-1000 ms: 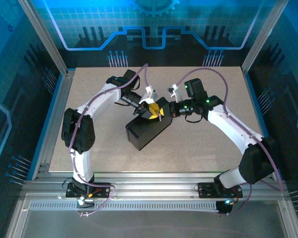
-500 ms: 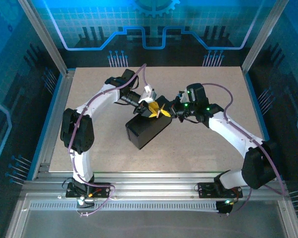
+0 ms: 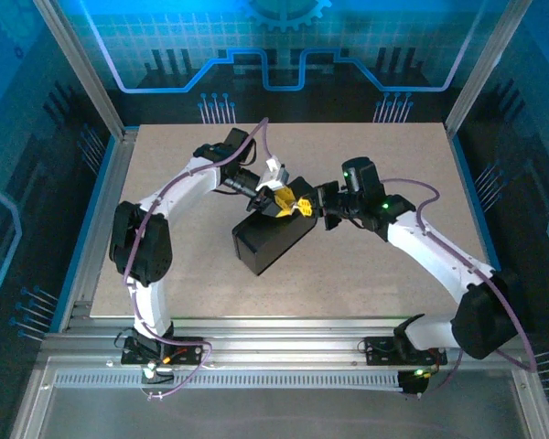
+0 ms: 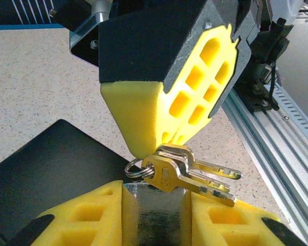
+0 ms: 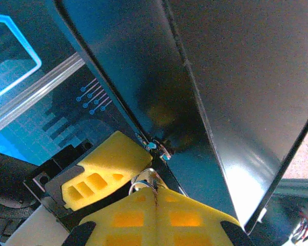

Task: Unlock the padlock with the key

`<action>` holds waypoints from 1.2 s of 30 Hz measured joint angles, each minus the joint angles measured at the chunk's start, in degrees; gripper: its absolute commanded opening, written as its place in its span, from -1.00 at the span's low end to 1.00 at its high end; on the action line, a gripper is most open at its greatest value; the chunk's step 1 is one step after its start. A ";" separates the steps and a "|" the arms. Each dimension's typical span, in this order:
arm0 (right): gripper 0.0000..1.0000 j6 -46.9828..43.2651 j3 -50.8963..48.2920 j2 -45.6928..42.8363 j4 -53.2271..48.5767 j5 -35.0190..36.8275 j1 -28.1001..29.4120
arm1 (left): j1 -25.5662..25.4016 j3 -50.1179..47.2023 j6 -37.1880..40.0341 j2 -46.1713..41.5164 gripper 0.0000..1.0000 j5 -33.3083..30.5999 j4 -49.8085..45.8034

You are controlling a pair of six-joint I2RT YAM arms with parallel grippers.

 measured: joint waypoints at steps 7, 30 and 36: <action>-0.76 3.26 0.17 -0.92 -2.10 1.11 0.42 | -0.33 -0.81 -0.04 -0.28 -0.98 1.03 0.68; -0.28 -61.27 20.15 5.51 -19.76 -7.34 -11.56 | 0.61 -0.57 -3.61 -0.26 -0.50 1.68 2.91; -0.25 -73.07 20.35 7.63 -22.08 -7.23 -12.24 | 0.63 -0.59 -6.71 -0.26 -0.28 1.20 5.33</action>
